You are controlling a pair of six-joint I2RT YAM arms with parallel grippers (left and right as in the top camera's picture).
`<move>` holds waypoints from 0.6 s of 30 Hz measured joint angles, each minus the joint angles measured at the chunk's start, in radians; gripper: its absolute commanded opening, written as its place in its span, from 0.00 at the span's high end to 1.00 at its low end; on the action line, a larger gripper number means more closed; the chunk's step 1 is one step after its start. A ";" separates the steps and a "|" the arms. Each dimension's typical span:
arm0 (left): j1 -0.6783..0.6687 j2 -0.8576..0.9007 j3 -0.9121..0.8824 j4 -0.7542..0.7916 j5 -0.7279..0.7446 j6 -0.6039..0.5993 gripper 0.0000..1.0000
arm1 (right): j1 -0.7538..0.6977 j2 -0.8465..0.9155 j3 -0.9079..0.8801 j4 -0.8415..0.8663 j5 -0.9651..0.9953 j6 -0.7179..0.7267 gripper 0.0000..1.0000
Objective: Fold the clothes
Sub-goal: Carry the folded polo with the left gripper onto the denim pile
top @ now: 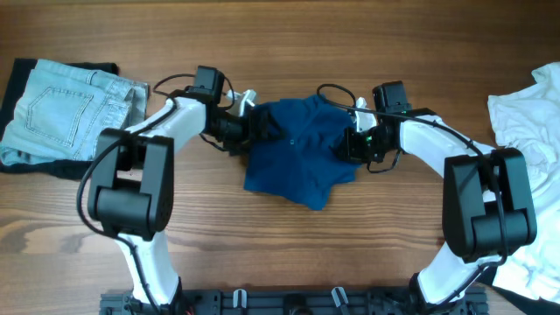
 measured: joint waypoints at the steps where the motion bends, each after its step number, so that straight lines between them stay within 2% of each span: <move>1: -0.011 0.008 0.003 0.014 0.009 -0.004 0.18 | 0.000 0.001 0.000 0.000 -0.002 0.000 0.96; 2: -0.024 0.015 0.005 0.024 0.021 -0.011 0.26 | 0.000 0.001 0.000 0.000 -0.002 0.000 0.96; 5: -0.071 0.035 0.004 0.055 0.029 -0.035 0.62 | 0.000 0.002 0.001 0.000 -0.003 0.003 0.96; 7: -0.090 0.052 -0.001 0.072 0.016 -0.055 0.89 | 0.000 0.002 0.001 0.000 -0.005 0.003 0.96; 8: -0.093 0.058 -0.002 0.075 0.014 -0.063 0.96 | 0.000 0.002 0.002 0.000 -0.005 0.003 0.96; 13: -0.082 0.061 -0.003 0.069 0.029 -0.074 0.96 | -0.002 0.000 0.012 -0.037 -0.009 -0.006 0.96; 18: -0.016 0.035 -0.002 -0.016 0.018 -0.077 0.96 | -0.002 -0.074 0.013 -0.173 -0.007 -0.028 0.96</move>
